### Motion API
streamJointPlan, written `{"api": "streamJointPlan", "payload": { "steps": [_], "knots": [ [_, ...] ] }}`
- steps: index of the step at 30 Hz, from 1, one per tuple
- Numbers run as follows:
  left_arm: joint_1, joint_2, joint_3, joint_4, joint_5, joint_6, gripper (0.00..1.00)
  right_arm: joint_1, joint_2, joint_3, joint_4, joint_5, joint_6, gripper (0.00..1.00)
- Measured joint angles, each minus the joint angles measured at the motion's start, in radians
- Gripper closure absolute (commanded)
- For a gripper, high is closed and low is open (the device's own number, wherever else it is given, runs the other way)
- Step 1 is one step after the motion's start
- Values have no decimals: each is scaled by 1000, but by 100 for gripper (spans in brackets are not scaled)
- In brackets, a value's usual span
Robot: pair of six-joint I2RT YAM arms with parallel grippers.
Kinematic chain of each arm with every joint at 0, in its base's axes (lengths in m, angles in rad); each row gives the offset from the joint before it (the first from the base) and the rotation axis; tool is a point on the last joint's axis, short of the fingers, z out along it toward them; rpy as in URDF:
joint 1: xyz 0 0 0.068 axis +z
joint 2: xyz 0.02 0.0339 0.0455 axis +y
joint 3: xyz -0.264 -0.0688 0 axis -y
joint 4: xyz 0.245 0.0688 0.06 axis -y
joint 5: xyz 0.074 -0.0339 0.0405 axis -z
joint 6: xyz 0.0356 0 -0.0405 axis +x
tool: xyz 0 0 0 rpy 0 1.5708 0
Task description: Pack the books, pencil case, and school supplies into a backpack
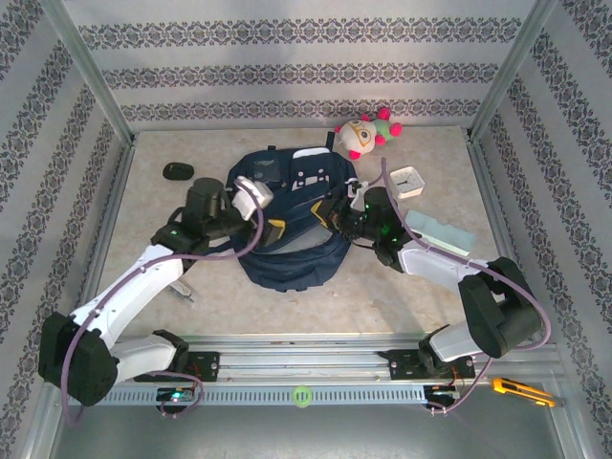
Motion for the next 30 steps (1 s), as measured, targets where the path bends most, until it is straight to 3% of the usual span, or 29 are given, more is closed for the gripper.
{"api": "streamJointPlan", "payload": {
  "steps": [4, 8, 14, 16, 18, 19, 27, 28, 30],
  "knots": [
    [-97, 85, 0, 40, -118, 112, 6, 5, 0, 19, -8, 8, 14, 100],
    [-135, 173, 0, 93, -212, 169, 4, 5, 0, 30, -12, 11, 21, 100],
    [-152, 224, -10, 179, -383, 188, 12, 5, 0, 32, -14, 11, 33, 100],
    [-152, 222, -15, 203, -431, 193, 21, 1, 0, 32, -15, 11, 36, 100],
    [-158, 210, -29, 227, -459, 209, 41, -8, 0, 32, -14, 11, 40, 100],
    [-162, 199, -39, 235, -465, 218, 45, -11, -1, 32, -13, 9, 41, 100],
    [-171, 181, -72, 287, -472, 296, 50, -23, -13, 24, -10, -5, 58, 100],
    [-171, 188, -72, 292, -468, 300, 55, -24, -16, 21, -11, -5, 59, 100],
    [-171, 204, -72, 294, -450, 314, 75, -30, -23, 11, -11, -6, 59, 100]
  ]
}}
